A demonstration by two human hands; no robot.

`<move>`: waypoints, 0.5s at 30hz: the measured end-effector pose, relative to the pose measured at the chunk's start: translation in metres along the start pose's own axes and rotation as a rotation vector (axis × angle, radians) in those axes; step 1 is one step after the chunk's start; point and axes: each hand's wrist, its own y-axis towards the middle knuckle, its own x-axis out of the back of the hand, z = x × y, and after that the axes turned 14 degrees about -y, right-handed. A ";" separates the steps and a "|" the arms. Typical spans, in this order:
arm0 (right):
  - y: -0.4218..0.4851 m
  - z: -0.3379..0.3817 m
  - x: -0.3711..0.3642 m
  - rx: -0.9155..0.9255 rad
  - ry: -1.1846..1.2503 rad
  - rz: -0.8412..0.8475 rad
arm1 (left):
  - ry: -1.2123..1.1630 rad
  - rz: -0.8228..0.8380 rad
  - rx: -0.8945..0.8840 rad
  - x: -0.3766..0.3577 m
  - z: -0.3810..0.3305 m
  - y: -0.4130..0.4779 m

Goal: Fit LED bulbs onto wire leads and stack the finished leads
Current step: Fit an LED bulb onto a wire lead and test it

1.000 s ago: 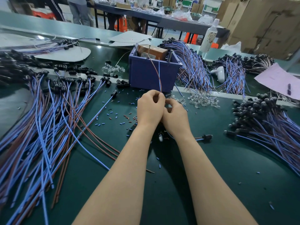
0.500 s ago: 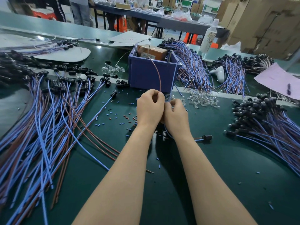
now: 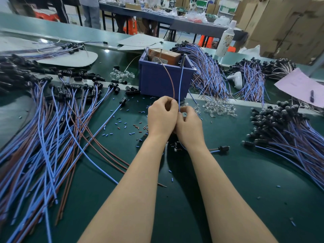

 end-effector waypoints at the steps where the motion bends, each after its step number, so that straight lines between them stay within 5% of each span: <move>1: 0.000 0.000 0.000 -0.001 0.000 0.000 | -0.001 -0.001 0.000 0.000 0.000 0.000; 15: 0.000 -0.002 0.000 0.020 -0.006 -0.024 | 0.001 0.002 -0.006 0.000 0.001 0.000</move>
